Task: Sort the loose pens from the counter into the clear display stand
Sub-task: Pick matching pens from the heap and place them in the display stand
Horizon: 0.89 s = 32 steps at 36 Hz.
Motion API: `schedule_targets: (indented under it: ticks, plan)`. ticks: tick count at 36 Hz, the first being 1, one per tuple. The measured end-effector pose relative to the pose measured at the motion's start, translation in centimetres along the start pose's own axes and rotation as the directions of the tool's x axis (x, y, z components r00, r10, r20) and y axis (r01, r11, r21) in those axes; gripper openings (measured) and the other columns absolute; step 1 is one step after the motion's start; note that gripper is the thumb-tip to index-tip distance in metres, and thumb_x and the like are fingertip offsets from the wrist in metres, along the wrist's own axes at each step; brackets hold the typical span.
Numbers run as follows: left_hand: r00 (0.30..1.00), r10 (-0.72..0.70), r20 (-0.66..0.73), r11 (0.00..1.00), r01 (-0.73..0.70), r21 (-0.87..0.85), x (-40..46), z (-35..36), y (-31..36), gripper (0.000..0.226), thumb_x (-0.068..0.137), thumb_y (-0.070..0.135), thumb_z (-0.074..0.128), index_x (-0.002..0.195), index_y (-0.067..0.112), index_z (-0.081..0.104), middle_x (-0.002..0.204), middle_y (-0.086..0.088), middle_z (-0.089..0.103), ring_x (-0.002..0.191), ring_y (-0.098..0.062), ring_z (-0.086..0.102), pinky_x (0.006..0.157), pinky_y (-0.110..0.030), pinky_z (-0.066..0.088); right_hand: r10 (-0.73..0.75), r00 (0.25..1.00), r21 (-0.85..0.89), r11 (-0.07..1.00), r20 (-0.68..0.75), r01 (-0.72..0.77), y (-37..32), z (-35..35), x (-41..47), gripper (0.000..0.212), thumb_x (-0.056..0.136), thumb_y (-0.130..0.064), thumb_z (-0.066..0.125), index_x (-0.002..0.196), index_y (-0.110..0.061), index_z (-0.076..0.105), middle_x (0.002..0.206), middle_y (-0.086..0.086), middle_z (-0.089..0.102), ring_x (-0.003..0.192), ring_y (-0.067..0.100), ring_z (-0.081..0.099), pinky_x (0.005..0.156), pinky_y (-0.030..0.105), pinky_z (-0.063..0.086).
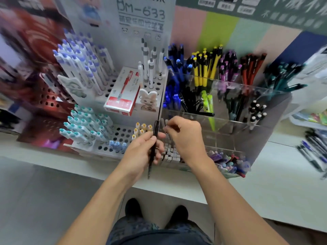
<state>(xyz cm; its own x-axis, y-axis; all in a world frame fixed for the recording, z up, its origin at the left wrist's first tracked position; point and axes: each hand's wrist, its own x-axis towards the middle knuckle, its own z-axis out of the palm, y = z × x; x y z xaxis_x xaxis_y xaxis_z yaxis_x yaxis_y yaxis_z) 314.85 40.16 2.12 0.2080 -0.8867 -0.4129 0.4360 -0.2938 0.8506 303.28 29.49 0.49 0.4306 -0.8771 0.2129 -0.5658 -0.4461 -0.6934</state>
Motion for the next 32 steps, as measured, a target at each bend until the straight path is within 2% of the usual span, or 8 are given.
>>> schedule_targets:
  ticks: [6, 9, 12, 18, 23, 27, 30, 32]
  plan:
    - [0.996, 0.083, -0.031, 0.994, -0.08, 0.074, 0.5, 0.2, -0.4, 0.013, 0.107, 0.009, 0.043, 0.115, 0.012, 0.051, 0.083, -0.002, 0.073, 0.069, -0.014, 0.063, 0.06, -0.022, 0.051, 0.096, 0.995, 0.116, 0.988, 0.019, -0.097, -0.6, -1.4, 0.1, 0.018, 0.095, -0.015, 0.069, 0.111, -0.012, 0.078, 0.099, -0.001, 0.078, 0.088, 0.004, 0.07, 0.087, 0.023, 0.056]
    - [0.992, 0.126, -0.019, 0.987, -0.123, 0.104, 0.9, 0.8, -0.6, 0.007, 0.104, 0.007, 0.049, 0.108, 0.011, 0.051, 0.082, -0.002, 0.074, 0.068, -0.013, 0.063, 0.059, -0.022, 0.051, 0.202, 0.975, 0.199, 0.956, 0.093, -0.217, -1.0, -3.9, -0.8, 0.014, 0.097, -0.027, 0.067, 0.096, -0.02, 0.079, 0.072, -0.006, 0.073, 0.067, 0.01, 0.068, 0.065, 0.037, 0.059]
    - [0.986, 0.167, 0.025, 0.978, -0.169, 0.126, 1.3, 2.1, -0.5, 0.009, 0.098, 0.002, 0.059, 0.103, 0.009, 0.058, 0.081, -0.005, 0.074, 0.068, -0.014, 0.065, 0.059, -0.022, 0.052, 0.273, 0.939, 0.384, 0.86, 0.212, -0.336, -1.6, -5.8, -2.0, 0.008, 0.092, -0.022, 0.074, 0.091, -0.014, 0.077, 0.061, -0.004, 0.067, 0.051, 0.006, 0.057, 0.048, 0.027, 0.049]
    - [0.93, 0.35, 0.112, 0.9, -0.367, 0.236, 2.5, 6.2, 0.8, 0.014, 0.091, 0.003, 0.071, 0.096, 0.016, 0.069, 0.089, -0.005, 0.076, 0.086, -0.02, 0.073, 0.076, -0.033, 0.059, 0.357, 0.933, 0.497, 0.804, 0.034, -0.326, -1.7, -8.4, -2.6, 0.018, 0.098, -0.012, 0.065, 0.085, -0.002, 0.072, 0.057, 0.001, 0.061, 0.051, 0.013, 0.056, 0.052, 0.025, 0.05]
    - [0.908, 0.392, 0.146, 0.852, -0.419, 0.314, 2.9, 8.6, 2.9, 0.013, 0.091, 0.016, 0.073, 0.098, 0.025, 0.069, 0.091, 0.009, 0.074, 0.087, -0.009, 0.071, 0.077, -0.024, 0.058, 0.386, 0.871, 0.547, 0.819, -0.305, -0.172, -1.7, -13.0, -2.5, 0.018, 0.101, -0.007, 0.055, 0.091, -0.007, 0.07, 0.069, 0.006, 0.069, 0.063, 0.018, 0.068, 0.06, 0.032, 0.06]
    - [0.942, 0.316, 0.117, 0.818, -0.333, 0.47, 3.8, 8.0, 2.9, 0.01, 0.095, 0.025, 0.069, 0.103, 0.03, 0.072, 0.097, 0.013, 0.075, 0.091, -0.004, 0.07, 0.083, -0.034, 0.06, 0.283, 0.801, 0.373, 0.924, -0.528, -0.081, -0.6, -15.7, -2.7, 0.015, 0.098, -0.012, 0.059, 0.094, -0.02, 0.071, 0.076, 0.003, 0.072, 0.068, 0.02, 0.073, 0.068, 0.041, 0.063]
    - [0.959, 0.197, 0.203, 0.785, -0.279, 0.553, 3.9, 8.1, 2.9, 0.026, 0.099, 0.027, 0.061, 0.123, 0.035, 0.066, 0.124, 0.012, 0.069, 0.097, 0.0, 0.068, 0.08, -0.021, 0.058, 0.266, 0.814, 0.323, 0.941, -0.517, -0.102, 0.2, -15.0, -2.5, 0.017, 0.097, -0.01, 0.062, 0.093, -0.025, 0.07, 0.077, 0.0, 0.072, 0.071, 0.018, 0.074, 0.069, 0.042, 0.064]
    - [0.961, 0.14, 0.238, 0.769, -0.257, 0.586, 3.8, 8.2, 2.9, 0.045, 0.101, 0.028, 0.058, 0.145, 0.036, 0.049, 0.147, 0.016, 0.05, 0.101, 0.003, 0.065, 0.075, -0.012, 0.054, 0.261, 0.829, 0.303, 0.946, -0.494, -0.117, 0.5, -13.9, -2.0, 0.019, 0.096, -0.013, 0.062, 0.094, -0.031, 0.069, 0.079, -0.004, 0.071, 0.075, 0.018, 0.074, 0.072, 0.044, 0.063]
